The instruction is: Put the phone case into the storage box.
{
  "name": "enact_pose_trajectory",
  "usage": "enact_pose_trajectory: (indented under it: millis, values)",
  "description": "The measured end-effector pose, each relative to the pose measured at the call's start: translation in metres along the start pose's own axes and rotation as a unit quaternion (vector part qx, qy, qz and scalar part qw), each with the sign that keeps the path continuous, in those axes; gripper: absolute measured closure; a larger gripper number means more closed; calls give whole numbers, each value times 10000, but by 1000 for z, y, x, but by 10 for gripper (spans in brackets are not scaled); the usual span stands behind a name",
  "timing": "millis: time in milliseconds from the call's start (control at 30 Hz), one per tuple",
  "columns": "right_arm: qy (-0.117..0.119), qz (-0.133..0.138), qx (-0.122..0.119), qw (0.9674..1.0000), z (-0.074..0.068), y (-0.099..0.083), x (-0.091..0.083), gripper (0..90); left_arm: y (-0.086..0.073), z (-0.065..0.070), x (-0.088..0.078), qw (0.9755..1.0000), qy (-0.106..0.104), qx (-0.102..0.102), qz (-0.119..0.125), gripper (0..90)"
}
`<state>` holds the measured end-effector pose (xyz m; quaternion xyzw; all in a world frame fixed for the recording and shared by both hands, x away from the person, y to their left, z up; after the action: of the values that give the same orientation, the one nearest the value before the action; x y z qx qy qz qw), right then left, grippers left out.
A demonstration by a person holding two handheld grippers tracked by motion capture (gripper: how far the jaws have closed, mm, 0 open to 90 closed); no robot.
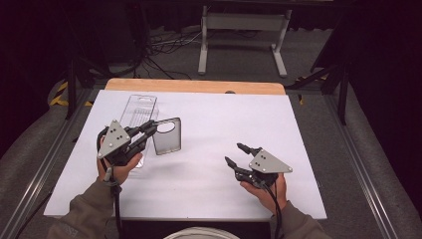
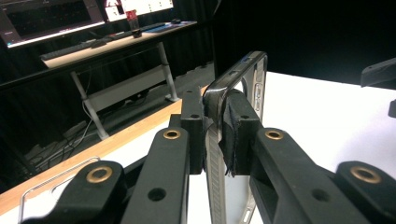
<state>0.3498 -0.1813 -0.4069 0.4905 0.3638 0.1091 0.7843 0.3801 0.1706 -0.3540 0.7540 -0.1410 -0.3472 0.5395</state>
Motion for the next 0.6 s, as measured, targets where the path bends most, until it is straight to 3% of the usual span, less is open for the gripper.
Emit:
enact_pose_trajectory:
  millis: [333,600]
  values:
    - [-116,-144,106,9998,7,-17,-10,417,0,-13,-8,9999,76,-85,98,802]
    - [-145,-113,152,9997,8,-19,-12,399,1,-24,-15,9995,183,-158,190,803]
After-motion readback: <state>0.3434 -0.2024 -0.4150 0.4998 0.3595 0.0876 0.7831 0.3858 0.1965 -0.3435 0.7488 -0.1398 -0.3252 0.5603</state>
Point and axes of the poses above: each handheld gripper's, and its own axes: x roughly forward along the jaws, y roughly out of its top, z roughly to its right, the point moved 3 cm from there along x, roughly forward along the jaws, and after that the axes turned 12 degrees about -z, right-handed, at the moved point
